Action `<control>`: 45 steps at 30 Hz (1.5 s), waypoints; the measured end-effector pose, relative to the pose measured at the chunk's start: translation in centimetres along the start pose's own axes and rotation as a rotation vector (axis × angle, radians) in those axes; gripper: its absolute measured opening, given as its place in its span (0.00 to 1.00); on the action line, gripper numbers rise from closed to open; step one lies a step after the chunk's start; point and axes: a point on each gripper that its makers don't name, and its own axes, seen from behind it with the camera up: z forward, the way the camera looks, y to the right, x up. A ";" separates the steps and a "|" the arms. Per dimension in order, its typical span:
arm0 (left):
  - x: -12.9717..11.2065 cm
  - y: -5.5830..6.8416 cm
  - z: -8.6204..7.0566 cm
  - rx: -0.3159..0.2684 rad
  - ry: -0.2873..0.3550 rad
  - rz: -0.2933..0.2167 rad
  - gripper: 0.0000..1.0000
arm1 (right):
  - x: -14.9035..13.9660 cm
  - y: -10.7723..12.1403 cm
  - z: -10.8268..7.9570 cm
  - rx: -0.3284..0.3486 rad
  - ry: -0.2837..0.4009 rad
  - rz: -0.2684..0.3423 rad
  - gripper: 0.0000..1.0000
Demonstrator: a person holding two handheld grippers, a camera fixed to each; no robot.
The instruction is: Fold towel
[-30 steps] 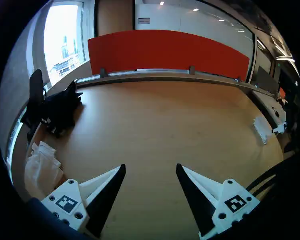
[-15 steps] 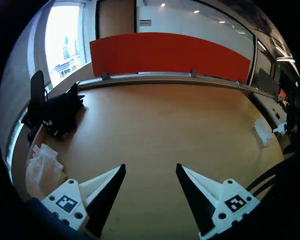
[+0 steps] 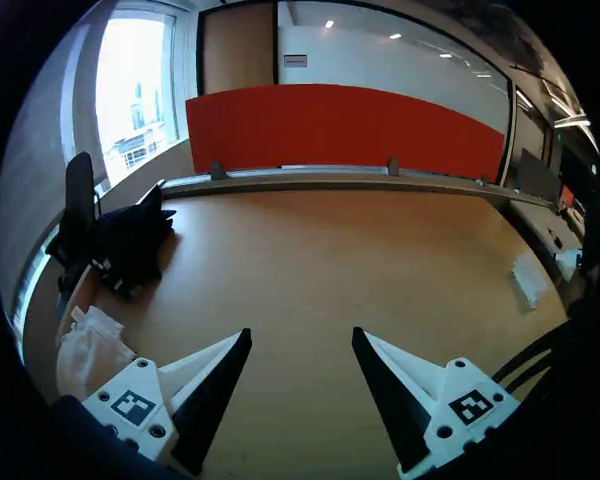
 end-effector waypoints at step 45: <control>13.4 -2.5 -0.5 0.059 0.414 -0.041 0.93 | 14.2 -11.9 -7.8 0.140 0.514 -0.041 0.97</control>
